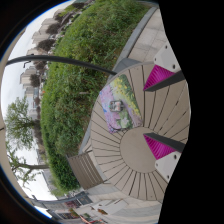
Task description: Arrange mouse
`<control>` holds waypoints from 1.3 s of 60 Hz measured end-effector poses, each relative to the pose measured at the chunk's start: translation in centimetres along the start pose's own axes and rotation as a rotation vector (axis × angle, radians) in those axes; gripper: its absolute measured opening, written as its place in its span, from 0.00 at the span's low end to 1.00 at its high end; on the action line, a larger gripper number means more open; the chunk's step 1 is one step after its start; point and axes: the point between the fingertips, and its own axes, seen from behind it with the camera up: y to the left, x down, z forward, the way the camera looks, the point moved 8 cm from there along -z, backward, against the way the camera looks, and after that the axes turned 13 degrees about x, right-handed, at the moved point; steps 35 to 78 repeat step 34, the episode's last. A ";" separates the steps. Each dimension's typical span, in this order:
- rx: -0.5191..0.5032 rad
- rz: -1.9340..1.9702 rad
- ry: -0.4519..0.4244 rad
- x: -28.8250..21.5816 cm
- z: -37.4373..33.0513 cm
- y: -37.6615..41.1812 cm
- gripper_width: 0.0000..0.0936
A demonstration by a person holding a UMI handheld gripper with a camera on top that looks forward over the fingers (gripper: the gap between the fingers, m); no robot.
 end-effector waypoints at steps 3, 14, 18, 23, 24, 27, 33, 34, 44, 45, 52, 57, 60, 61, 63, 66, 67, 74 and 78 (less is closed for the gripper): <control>0.004 -0.015 0.004 1.8 -2.9 -0.3 0.91; 0.021 -0.027 0.026 7.0 -9.7 -0.6 0.90; 0.029 -0.017 0.029 7.9 -10.7 -0.7 0.90; 0.025 -0.009 0.030 8.5 -11.1 -0.4 0.90; 0.025 -0.007 0.035 8.7 -10.9 -0.4 0.90; 0.021 -0.013 0.039 8.8 -10.9 -0.3 0.91; 0.016 -0.034 0.024 8.8 -11.2 0.3 0.91; 0.012 -0.035 0.023 8.9 -11.2 0.4 0.91; 0.012 -0.035 0.023 8.9 -11.2 0.4 0.91; 0.012 -0.035 0.023 8.9 -11.2 0.4 0.91; 0.012 -0.035 0.023 8.9 -11.2 0.4 0.91; 0.012 -0.035 0.023 8.9 -11.2 0.4 0.91; 0.012 -0.035 0.023 8.9 -11.2 0.4 0.91; 0.012 -0.035 0.023 8.9 -11.2 0.4 0.91; 0.012 -0.035 0.023 8.9 -11.2 0.4 0.91; 0.012 -0.035 0.023 8.9 -11.2 0.4 0.91; 0.012 -0.035 0.023 8.9 -11.2 0.4 0.91; 0.012 -0.035 0.023 8.9 -11.2 0.4 0.91; 0.012 -0.035 0.023 8.9 -11.2 0.4 0.91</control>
